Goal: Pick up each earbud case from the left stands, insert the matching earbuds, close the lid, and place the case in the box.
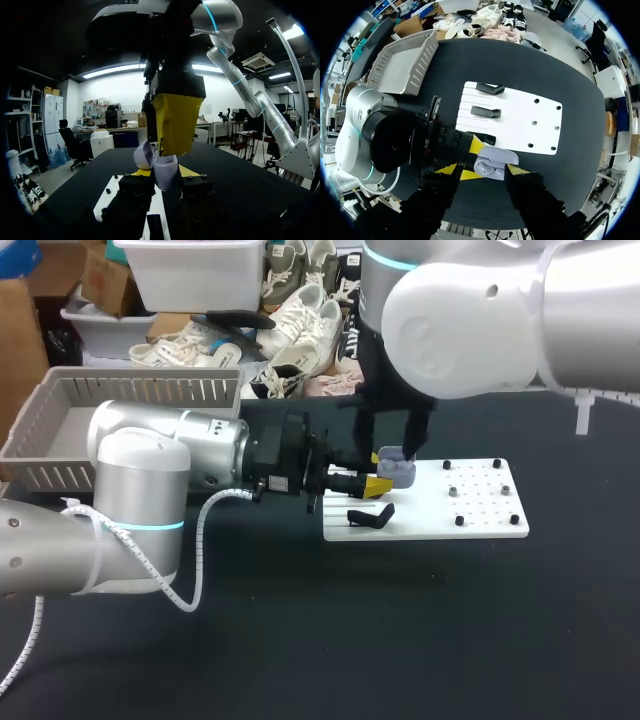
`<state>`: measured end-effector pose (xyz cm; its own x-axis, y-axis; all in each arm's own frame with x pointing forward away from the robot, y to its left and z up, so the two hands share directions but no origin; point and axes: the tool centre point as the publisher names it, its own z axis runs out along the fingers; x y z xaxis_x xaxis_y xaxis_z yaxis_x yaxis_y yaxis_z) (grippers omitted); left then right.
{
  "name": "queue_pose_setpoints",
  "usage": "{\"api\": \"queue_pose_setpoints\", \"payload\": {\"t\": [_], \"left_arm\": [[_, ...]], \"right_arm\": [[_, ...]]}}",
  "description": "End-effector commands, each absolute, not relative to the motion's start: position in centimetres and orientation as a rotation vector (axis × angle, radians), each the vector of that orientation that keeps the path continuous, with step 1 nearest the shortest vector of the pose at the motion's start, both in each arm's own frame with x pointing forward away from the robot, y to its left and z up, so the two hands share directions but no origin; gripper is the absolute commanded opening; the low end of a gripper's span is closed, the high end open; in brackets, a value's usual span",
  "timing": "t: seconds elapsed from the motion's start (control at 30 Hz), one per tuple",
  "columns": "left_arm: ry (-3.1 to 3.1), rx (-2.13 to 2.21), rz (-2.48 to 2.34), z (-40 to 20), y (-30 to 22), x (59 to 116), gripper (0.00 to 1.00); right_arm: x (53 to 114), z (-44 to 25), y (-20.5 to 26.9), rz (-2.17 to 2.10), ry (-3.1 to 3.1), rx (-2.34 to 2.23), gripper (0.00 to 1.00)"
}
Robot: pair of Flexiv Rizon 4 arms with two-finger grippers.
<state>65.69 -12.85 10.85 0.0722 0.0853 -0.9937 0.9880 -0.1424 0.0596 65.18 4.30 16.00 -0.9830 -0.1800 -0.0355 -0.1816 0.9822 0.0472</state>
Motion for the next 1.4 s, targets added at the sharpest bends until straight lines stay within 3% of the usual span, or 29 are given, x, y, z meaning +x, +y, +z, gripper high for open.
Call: {"api": "queue_pose_setpoints", "payload": {"t": [0.03,0.17,0.2,0.7,1.4], "left_arm": [[1.154,1.412,-1.219,10.8,-12.8,65.8,0.00],[1.154,1.412,-1.219,10.8,-12.8,65.8,0.00],[1.154,1.412,-1.219,10.8,-12.8,65.8,0.00],[1.154,1.412,-1.219,10.8,-12.8,65.8,0.00],[1.154,1.412,-1.219,10.8,-12.8,65.8,0.00]], "right_arm": [[64.4,17.5,3.5,0.091,3.074,-0.256,0.72],[65.3,18.7,2.2,0.064,3.048,-0.160,0.90],[65.8,18.8,1.7,0.049,3.044,-0.124,1.00],[70.8,17.4,-3.0,-0.164,3.022,0.231,1.00],[67.5,15.0,-2.2,-0.170,3.068,0.155,1.00]]}}
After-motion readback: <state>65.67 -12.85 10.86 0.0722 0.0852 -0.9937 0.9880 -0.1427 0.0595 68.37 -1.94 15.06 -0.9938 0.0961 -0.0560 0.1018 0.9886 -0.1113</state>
